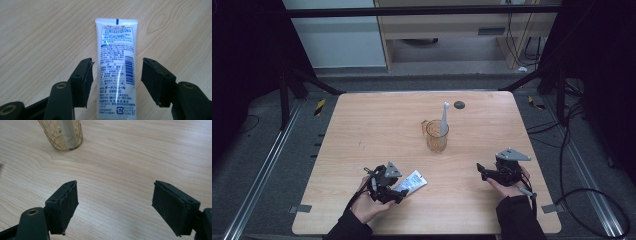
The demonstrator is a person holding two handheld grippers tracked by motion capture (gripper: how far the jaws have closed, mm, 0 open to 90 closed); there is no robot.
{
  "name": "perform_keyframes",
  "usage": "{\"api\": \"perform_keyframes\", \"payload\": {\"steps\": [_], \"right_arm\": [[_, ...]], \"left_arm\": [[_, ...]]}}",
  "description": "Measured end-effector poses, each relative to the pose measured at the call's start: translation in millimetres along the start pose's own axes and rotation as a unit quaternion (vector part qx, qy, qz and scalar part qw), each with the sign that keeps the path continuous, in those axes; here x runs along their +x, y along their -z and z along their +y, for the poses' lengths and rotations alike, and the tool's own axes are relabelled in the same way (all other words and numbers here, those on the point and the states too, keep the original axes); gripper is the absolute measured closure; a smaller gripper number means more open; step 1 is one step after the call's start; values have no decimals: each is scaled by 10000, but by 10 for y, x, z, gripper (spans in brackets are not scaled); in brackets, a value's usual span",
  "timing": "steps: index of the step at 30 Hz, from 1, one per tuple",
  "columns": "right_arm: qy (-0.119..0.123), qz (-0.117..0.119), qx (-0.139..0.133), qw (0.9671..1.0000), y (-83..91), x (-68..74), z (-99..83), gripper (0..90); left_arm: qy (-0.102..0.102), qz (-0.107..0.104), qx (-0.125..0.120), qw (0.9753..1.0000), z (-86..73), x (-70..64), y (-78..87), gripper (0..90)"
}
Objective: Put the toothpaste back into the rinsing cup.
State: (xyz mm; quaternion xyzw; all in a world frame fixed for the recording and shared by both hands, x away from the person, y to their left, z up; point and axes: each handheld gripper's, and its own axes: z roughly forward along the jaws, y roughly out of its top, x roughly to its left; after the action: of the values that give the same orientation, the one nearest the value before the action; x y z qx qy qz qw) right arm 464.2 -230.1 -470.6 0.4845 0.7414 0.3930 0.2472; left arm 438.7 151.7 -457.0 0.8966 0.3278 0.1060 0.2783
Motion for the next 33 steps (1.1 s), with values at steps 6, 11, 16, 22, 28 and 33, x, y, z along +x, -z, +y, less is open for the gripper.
{"api": "perform_keyframes", "payload": {"steps": [6, 11, 16, 22, 28, 33], "right_arm": [[16, 16, 32, 10000, -11, 6, -2, 207], [5, 20, 39, 10000, -16, 9, -2, 207], [9, 29, 47, 10000, -27, 12, -2, 207], [3, 30, 55, 10000, -35, 17, -3, 207], [-11, 29, 60, 10000, -36, 18, -1, 207], [-5, 16, 50, 10000, -33, 13, 2, 207]], "left_arm": [[1, -58, 250, 9997, -10, 24, -116, 429], [-1, -144, 376, 9992, -11, 35, -149, 441], [-7, -159, 490, 9987, 8, 40, -166, 441], [7, -200, 696, 9974, 46, 54, -219, 434], [-17, -181, 800, 9966, 68, 46, -253, 434], [31, -185, 799, 9966, 79, 53, -240, 495]]}}
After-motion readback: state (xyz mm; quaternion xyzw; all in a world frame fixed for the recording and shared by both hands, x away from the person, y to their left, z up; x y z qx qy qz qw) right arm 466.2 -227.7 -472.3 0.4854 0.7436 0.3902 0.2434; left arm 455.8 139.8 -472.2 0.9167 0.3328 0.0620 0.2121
